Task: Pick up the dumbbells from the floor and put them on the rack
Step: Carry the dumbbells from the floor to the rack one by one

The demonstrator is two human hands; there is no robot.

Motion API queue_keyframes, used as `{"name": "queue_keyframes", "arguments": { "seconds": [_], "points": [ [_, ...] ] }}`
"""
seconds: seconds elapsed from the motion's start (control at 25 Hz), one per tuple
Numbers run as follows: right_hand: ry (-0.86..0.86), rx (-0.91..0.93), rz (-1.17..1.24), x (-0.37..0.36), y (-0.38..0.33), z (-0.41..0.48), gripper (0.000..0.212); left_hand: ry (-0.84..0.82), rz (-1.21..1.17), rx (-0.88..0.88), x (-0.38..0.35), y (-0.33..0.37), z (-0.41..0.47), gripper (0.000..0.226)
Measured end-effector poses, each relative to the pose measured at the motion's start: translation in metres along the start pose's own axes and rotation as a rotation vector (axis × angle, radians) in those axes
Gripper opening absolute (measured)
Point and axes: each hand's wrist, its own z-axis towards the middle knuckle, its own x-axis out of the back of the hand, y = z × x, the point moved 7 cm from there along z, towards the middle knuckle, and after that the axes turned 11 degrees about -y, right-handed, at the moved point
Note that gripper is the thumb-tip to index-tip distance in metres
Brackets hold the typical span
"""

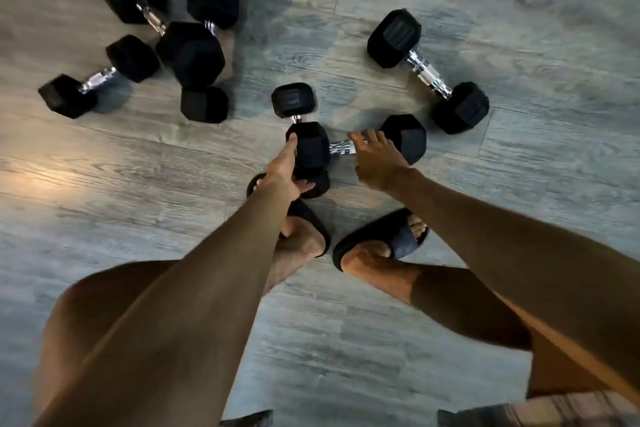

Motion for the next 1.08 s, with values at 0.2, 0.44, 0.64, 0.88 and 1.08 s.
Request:
{"name": "queue_keyframes", "arguments": {
  "seconds": [0.2,0.44,0.64,0.88,1.08],
  "points": [
    [-0.135,0.052,-0.033,-0.018,0.012,0.072,0.042,-0.093,-0.065,0.030,-0.002,0.004,0.043,0.046],
    [-0.221,-0.058,-0.036,-0.034,0.020,0.099,0.019,-0.075,-0.036,0.025,-0.003,0.006,0.062,0.042],
    [-0.207,-0.111,0.014,-0.035,0.022,0.076,0.020,-0.021,0.022,0.050,0.000,-0.010,0.049,0.067],
    [-0.215,-0.154,0.098,0.000,0.018,-0.057,0.040,-0.047,0.167,0.117,-0.023,-0.025,-0.067,0.056],
    [-0.163,-0.196,0.225,0.061,0.005,-0.225,0.046,-0.042,0.320,0.175,-0.064,-0.027,-0.231,0.074]
  ]
}}
